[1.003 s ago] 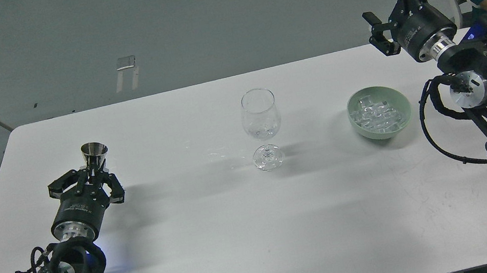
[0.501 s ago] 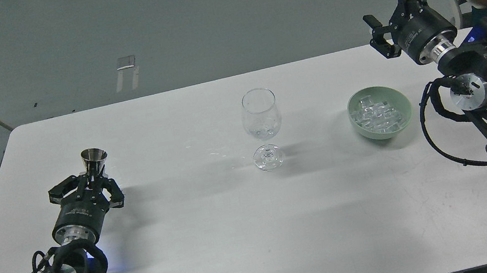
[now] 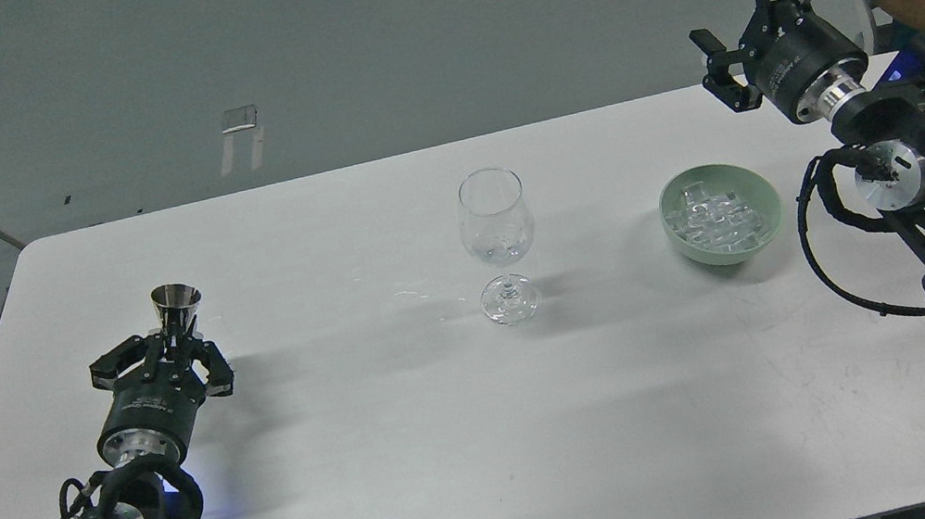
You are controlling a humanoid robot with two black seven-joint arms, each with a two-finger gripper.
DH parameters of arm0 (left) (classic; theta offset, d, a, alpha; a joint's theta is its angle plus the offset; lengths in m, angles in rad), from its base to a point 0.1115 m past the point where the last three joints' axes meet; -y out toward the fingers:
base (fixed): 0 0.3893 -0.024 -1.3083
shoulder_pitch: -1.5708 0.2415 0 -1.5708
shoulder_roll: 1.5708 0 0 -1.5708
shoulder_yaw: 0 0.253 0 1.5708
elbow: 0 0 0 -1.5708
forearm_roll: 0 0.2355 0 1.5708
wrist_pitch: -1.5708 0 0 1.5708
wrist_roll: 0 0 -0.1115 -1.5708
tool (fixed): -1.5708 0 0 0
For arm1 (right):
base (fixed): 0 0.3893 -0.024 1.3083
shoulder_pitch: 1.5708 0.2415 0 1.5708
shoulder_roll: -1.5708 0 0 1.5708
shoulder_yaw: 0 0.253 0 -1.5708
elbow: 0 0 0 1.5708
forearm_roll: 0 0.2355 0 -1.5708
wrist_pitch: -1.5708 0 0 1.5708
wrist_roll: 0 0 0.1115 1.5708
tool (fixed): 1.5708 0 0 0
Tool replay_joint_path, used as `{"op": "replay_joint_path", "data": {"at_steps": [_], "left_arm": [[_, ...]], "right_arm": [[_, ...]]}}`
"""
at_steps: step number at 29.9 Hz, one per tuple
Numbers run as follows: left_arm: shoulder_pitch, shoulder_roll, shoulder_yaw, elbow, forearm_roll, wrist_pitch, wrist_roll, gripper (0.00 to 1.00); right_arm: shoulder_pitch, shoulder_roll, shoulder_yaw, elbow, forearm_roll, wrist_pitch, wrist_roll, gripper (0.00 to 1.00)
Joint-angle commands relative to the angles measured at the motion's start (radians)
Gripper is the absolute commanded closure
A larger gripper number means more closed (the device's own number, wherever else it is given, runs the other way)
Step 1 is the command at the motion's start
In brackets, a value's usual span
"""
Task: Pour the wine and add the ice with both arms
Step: 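Lower the jigger onto the table and open the left gripper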
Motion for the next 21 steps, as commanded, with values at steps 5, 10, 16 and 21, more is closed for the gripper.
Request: {"op": "replay_joint_path", "data": {"at_steps": [5, 10, 16, 21], "left_arm": [[-0.004, 0.0, 0.001, 0.002, 0.0, 0.002, 0.0, 0.42], [-0.006, 0.0, 0.005, 0.015, 0.0, 0.003, 0.0, 0.44], [-0.007, 0.0, 0.01, 0.02, 0.058, 0.005, -0.029, 0.69], [-0.007, 0.0, 0.008, 0.02, 0.066, 0.0, -0.034, 0.85]], "right_arm": [[0.0, 0.0, -0.001, 0.0, 0.0, 0.0, 0.0, 0.0], [0.0, 0.0, -0.001, 0.0, 0.0, 0.0, 0.0, 0.0], [0.0, 0.0, -0.001, 0.0, 0.0, 0.0, 0.0, 0.0], [0.0, 0.0, -0.001, 0.0, 0.0, 0.0, 0.0, 0.0]]}}
